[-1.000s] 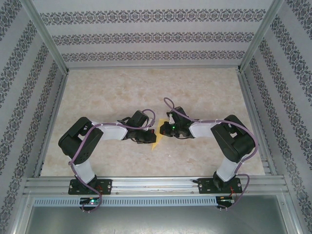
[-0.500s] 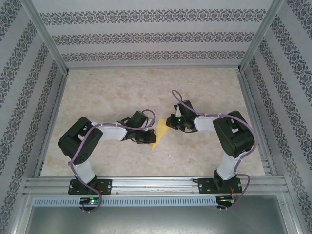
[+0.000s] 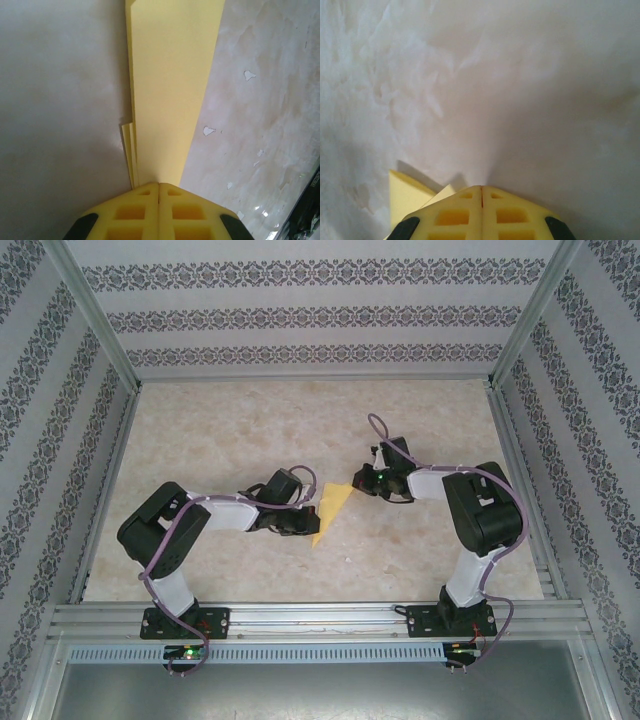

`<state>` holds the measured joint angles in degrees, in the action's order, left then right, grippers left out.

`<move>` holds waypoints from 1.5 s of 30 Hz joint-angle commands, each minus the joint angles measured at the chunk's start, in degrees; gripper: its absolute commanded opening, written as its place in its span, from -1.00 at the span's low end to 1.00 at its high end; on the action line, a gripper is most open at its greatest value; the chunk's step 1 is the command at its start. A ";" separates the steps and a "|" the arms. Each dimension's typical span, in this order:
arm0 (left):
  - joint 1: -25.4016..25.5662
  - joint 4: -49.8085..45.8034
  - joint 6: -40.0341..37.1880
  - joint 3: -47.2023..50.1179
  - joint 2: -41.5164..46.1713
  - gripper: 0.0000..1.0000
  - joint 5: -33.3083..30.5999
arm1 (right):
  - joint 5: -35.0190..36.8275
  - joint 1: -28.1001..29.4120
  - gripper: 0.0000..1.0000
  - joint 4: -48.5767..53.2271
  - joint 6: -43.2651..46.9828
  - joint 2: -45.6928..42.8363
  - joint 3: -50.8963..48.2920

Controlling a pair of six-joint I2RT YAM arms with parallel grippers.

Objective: Fold a paper plane with a square sheet of paper (fold left side to right side)
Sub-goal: Fold the wing for the fifth time at the center of the table.

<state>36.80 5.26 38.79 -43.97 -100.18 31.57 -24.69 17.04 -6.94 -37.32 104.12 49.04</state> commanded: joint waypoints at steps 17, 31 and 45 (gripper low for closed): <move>1.64 7.35 14.29 5.76 -1.85 -1.00 -5.98 | 10.80 -2.68 -0.28 9.14 1.29 -29.66 -13.09; 5.74 18.91 22.02 5.06 -4.67 -1.00 -12.56 | 15.87 -2.95 0.11 18.82 3.72 -43.85 -17.74; 6.71 22.00 18.17 3.54 -0.32 -0.56 -10.83 | 16.18 -4.73 0.25 20.13 4.19 -46.81 -18.99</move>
<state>42.44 25.34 59.33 -39.62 -101.41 21.78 -9.23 12.84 11.84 -34.15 58.26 30.37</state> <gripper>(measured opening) 0.211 0.623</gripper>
